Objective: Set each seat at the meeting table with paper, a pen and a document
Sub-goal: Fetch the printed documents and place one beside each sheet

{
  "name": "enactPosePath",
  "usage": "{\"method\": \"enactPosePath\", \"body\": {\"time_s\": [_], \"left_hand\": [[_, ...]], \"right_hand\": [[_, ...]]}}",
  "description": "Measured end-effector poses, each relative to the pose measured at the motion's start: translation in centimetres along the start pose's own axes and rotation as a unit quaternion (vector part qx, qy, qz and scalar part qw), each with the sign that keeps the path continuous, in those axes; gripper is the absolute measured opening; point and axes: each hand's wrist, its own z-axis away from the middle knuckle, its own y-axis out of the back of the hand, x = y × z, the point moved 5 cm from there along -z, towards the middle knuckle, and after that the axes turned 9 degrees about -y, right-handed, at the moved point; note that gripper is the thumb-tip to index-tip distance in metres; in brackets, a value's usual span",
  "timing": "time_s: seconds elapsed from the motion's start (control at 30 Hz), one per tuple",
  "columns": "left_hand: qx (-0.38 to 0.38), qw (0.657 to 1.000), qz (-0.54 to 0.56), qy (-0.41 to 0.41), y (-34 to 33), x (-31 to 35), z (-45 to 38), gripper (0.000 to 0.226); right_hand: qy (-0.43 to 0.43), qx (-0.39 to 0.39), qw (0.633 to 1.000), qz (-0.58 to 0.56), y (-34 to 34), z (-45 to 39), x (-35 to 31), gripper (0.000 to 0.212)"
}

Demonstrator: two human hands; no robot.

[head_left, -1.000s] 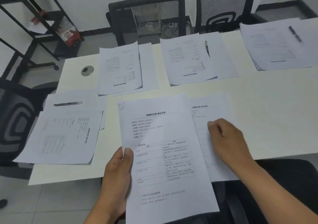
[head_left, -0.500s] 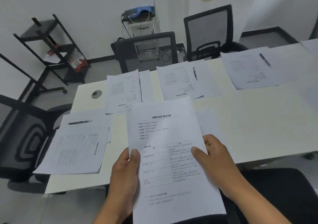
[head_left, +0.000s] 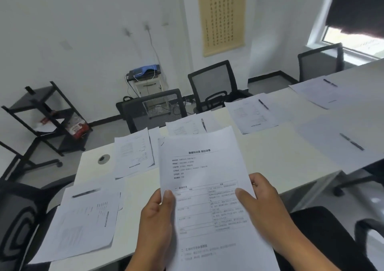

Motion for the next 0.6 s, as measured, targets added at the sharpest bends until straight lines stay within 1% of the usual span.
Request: {"method": "enactPosePath", "body": {"time_s": [0.23,0.37,0.6], "left_hand": [[-0.085,0.996,-0.008,-0.039,-2.1,3.7,3.3,0.029],[-0.134,0.99,-0.01,-0.048,-2.9,4.9,5.8,0.022],[-0.222,0.97,-0.012,-0.099,-6.9,8.1,10.1,0.018]], "right_hand": [[0.029,0.084,0.996,-0.015,3.8,6.7,-1.5,0.004],[0.042,0.136,0.99,-0.012,6.0,11.4,-2.1,0.004],[0.06,0.226,0.972,-0.016,11.3,18.9,-3.1,0.002]]}}
